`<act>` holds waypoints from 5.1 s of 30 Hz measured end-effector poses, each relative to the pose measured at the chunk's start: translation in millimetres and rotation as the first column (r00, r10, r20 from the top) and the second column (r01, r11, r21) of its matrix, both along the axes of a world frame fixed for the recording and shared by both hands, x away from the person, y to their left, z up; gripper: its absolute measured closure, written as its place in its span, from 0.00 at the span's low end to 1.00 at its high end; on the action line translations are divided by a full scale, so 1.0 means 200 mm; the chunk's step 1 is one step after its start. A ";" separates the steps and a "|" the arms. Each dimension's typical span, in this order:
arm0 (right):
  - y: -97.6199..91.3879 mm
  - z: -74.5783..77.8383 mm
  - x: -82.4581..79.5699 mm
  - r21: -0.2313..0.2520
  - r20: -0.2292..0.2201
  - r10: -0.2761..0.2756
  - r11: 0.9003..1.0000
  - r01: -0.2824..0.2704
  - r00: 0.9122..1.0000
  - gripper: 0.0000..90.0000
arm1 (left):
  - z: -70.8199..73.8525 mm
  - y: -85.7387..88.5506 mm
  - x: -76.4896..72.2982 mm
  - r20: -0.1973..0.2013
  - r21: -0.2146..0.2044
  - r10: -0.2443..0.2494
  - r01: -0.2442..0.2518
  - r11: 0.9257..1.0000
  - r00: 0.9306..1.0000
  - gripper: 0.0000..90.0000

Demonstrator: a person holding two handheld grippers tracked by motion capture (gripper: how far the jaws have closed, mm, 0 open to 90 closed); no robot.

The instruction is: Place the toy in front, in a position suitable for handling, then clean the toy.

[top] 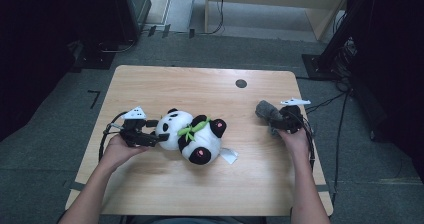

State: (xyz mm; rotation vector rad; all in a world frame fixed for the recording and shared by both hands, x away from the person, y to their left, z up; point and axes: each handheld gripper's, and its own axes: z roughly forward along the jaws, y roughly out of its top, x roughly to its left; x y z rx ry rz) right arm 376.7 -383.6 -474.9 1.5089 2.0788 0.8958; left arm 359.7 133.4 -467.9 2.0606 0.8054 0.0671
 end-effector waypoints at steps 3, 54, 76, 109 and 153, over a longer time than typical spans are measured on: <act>-0.01 -0.02 0.01 -0.003 -0.014 -0.003 1.000 0.003 1.000 0.52 | -0.03 0.00 0.01 0.002 -0.011 -0.006 0.006 1.000 1.000 0.14; 0.26 0.26 -0.07 0.121 -0.020 0.121 0.986 -0.118 0.992 0.83 | -0.03 -0.10 -0.09 0.012 -0.037 0.009 -0.008 0.999 1.000 0.20; 0.82 0.58 0.01 0.118 -0.038 0.379 0.920 -0.373 0.925 0.83 | -0.10 -0.09 -0.07 0.015 -0.062 0.006 -0.005 0.998 1.000 0.37; 1.47 0.35 0.16 0.116 -0.192 0.520 0.854 -0.507 0.832 0.86 | -0.08 -0.12 -0.08 0.001 -0.028 0.052 -0.052 0.998 0.999 0.46; 1.50 0.36 0.14 0.126 -0.195 0.544 0.839 -0.529 0.816 0.86 | -0.08 -0.11 -0.08 -0.014 -0.026 0.064 -0.064 0.998 0.998 0.46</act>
